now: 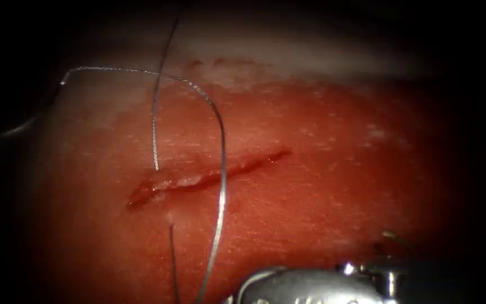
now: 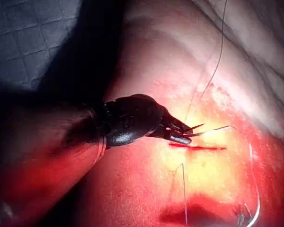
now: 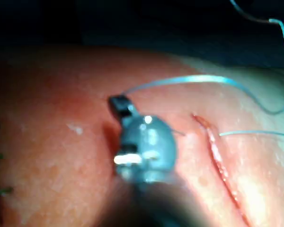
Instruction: Wound Closure
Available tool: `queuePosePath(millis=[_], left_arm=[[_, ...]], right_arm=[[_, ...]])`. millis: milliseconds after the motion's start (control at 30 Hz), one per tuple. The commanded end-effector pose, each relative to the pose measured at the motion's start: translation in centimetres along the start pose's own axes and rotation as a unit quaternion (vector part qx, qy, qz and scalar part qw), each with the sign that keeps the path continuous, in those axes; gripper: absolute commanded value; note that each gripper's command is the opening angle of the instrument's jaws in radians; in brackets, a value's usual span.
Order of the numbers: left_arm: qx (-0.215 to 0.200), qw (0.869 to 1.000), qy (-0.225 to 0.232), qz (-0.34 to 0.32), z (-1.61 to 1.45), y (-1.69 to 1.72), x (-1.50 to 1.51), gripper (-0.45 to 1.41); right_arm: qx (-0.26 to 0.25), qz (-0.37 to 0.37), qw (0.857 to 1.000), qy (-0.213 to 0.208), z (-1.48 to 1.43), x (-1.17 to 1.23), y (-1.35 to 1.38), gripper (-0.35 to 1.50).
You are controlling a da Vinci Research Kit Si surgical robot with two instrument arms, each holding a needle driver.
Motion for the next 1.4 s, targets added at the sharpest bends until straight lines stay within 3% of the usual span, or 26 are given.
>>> queuePosePath(millis=[33, 133, 167, 200, 367, 500, 567, 833, 933, 1000, 1033, 1067, 1100, 1300, 1400], left_arm=[[-0.001, 1.0, 0.0, -0.002, 0.04, 0.0, -0.1, -0.35], [-0.002, 1.0, 0.0, -0.002, 0.03, 0.01, -0.1, -0.35], [-0.002, 1.0, 0.002, -0.002, 0.02, 0.01, -0.09, -0.35], [-0.003, 1.0, 0.002, -0.002, 0.02, 0.01, -0.09, -0.35], [-0.003, 1.0, 0.003, -0.002, 0.02, 0.0, -0.08, -0.35], [-0.003, 1.0, 0.004, -0.002, 0.02, 0.0, -0.08, -0.35], [-0.003, 1.0, 0.005, -0.002, 0.03, 0.01, -0.09, -0.35], [-0.003, 1.0, 0.005, -0.002, 0.07, 0.02, -0.1, -0.35], [-0.004, 1.0, 0.005, -0.001, 0.07, 0.02, -0.11, -0.35], [-0.004, 1.0, 0.005, -0.001, 0.07, 0.02, -0.11, -0.35], [-0.004, 1.0, 0.005, -0.001, 0.07, 0.02, -0.11, -0.35], [-0.004, 1.0, 0.005, -0.001, 0.07, 0.02, -0.11, -0.35], [-0.004, 1.0, 0.005, -0.001, 0.07, 0.02, -0.11, -0.35], [-0.004, 1.0, 0.005, -0.001, 0.07, 0.02, -0.11, -0.35], [-0.004, 1.0, 0.005, -0.001, 0.07, 0.02, -0.11, -0.35]], right_arm=[[-0.015, -0.009, 1.0, 0.005, 0.12, 0.06, 0.0, -0.13], [-0.059, -0.014, 0.998, 0.019, 0.11, 0.07, 0.14, 0.89], [-0.079, -0.014, 0.996, 0.03, 0.06, 0.02, 0.23, 1.1], [-0.093, -0.012, 0.995, 0.032, 0.02, -0.03, 0.29, 1.16], [-0.163, -0.013, 0.986, 0.023, -0.25, -0.31, 0.6, 1.26], [-0.206, -0.019, 0.978, 0.013, -0.25, -0.54, 0.77, 1.31], [-0.222, -0.022, 0.975, 0.009, -0.05, -0.77, 0.94, 1.3], [-0.238, -0.049, 0.97, 0.005, 0.45, -1.2, 1.32, 1.28], [-0.242, -0.055, 0.969, 0.0, 0.53, -1.3, 1.39, 1.2], [-0.244, -0.057, 0.968, -0.003, 0.57, -1.36, 1.42, 1.01], [-0.243, -0.057, 0.968, -0.006, 0.56, -1.38, 1.42, 0.31], [-0.237, -0.057, 0.97, -0.008, 0.54, -1.38, 1.4, -0.2], [-0.227, -0.057, 0.972, -0.008, 0.51, -1.38, 1.38, -0.35], [-0.211, -0.046, 0.976, -0.003, 0.23, -1.08, 1.2, -0.35], [-0.173, -0.043, 0.984, -0.006, 0.19, -0.88, 0.99, -0.35]])
